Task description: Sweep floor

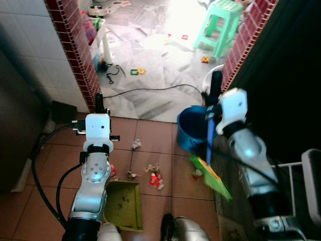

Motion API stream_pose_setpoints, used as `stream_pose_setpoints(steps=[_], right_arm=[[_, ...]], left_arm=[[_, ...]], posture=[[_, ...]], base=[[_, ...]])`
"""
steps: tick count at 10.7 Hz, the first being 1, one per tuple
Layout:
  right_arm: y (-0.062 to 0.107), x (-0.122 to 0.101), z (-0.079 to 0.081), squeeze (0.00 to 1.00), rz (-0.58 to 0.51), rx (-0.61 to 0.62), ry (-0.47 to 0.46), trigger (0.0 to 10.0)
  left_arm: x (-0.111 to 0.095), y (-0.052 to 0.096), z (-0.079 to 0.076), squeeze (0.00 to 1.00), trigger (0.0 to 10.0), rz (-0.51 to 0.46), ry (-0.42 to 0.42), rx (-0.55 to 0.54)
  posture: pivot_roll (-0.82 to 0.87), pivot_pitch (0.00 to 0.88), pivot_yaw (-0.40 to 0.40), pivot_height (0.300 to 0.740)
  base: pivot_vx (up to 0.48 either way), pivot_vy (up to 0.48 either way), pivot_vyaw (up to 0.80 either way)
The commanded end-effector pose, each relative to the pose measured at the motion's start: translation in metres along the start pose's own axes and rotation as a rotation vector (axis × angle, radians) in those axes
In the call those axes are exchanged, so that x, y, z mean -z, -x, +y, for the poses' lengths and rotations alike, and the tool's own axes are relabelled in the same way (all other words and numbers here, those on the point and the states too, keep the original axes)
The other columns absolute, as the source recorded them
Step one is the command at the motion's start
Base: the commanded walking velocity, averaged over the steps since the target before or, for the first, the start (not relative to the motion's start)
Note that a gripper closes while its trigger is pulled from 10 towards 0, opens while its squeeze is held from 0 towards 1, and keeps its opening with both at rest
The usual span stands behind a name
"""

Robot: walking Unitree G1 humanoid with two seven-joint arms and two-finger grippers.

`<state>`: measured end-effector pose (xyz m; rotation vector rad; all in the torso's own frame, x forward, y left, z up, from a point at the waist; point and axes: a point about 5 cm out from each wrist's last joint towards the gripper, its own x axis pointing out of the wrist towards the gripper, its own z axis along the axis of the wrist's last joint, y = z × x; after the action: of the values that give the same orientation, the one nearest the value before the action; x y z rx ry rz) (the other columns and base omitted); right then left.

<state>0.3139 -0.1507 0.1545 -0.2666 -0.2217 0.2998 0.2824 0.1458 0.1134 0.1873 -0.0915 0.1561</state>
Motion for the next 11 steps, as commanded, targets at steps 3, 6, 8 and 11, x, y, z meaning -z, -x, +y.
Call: stream_pose_setpoints(steps=[3, 6, 8, 11], right_arm=[[0.000, -0.002, 0.025, 0.00, -0.030, -0.014, -0.049, 10.0], [-0.008, -0.002, 0.030, 0.00, 0.016, 0.067, -0.214, 10.0], [-0.017, -0.011, 0.031, 0.00, 0.029, 0.060, -0.329, 10.0], [-0.031, -0.030, 0.033, 0.00, -0.001, -0.015, -0.421, 10.0]], left_arm=[[-0.001, -0.011, -0.013, 0.00, 10.0, -0.033, 0.014, 0.005], [0.003, -0.016, -0.024, 0.00, 10.0, -0.033, 0.010, 0.034], [0.009, -0.016, -0.024, 0.00, 10.0, -0.021, 0.018, 0.021], [0.023, -0.018, -0.028, 0.00, 10.0, 0.053, 0.069, 0.031]], posture=[[-0.04, 0.133, -0.081, 0.740], [-0.05, 0.132, -0.076, 0.740], [-0.05, 0.133, -0.080, 0.740], [-0.05, 0.129, -0.083, 0.740]], base=[[0.000, 0.000, 0.00], [0.000, 0.000, 0.00], [0.000, 0.000, 0.00], [0.000, 0.000, 0.00]])
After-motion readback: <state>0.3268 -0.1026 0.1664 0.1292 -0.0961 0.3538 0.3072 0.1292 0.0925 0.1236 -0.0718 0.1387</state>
